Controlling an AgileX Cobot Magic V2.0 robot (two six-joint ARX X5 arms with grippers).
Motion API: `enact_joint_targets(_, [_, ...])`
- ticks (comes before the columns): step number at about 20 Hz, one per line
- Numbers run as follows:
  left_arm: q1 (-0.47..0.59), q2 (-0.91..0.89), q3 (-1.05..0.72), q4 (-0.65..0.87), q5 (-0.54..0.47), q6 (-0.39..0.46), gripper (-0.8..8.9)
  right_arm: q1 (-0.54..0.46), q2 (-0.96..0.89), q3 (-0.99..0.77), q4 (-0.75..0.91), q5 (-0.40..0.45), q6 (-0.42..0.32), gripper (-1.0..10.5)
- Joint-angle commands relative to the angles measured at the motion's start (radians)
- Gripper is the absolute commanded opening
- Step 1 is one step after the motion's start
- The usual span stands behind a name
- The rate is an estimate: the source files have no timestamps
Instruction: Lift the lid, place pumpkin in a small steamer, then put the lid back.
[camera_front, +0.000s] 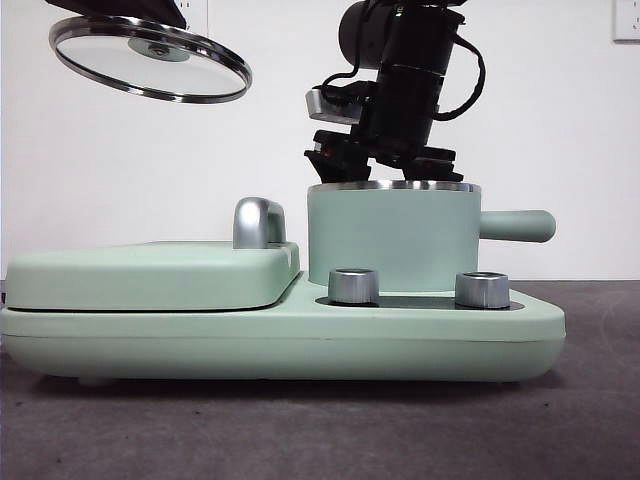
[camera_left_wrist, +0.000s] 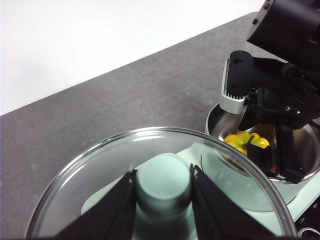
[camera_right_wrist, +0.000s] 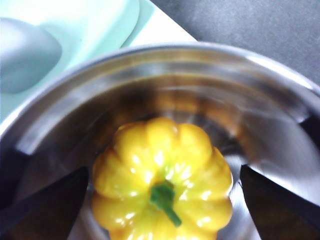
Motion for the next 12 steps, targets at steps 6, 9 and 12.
enact_joint_targets(6, [-0.003, -0.005, 0.015, 0.028, 0.001, 0.002, 0.10, -0.016, -0.126, 0.024, 0.020, -0.018, 0.039, 4.8])
enact_joint_targets(9, [-0.003, -0.006, 0.015, 0.028, 0.001, 0.002, 0.10, -0.023, -0.164, -0.022, 0.040, -0.053, 0.039, 4.8])
enact_joint_targets(12, [-0.003, -0.006, 0.015, 0.028, 0.001, 0.002, 0.10, -0.021, -0.282, -0.209, 0.206, -0.051, 0.076, 4.6])
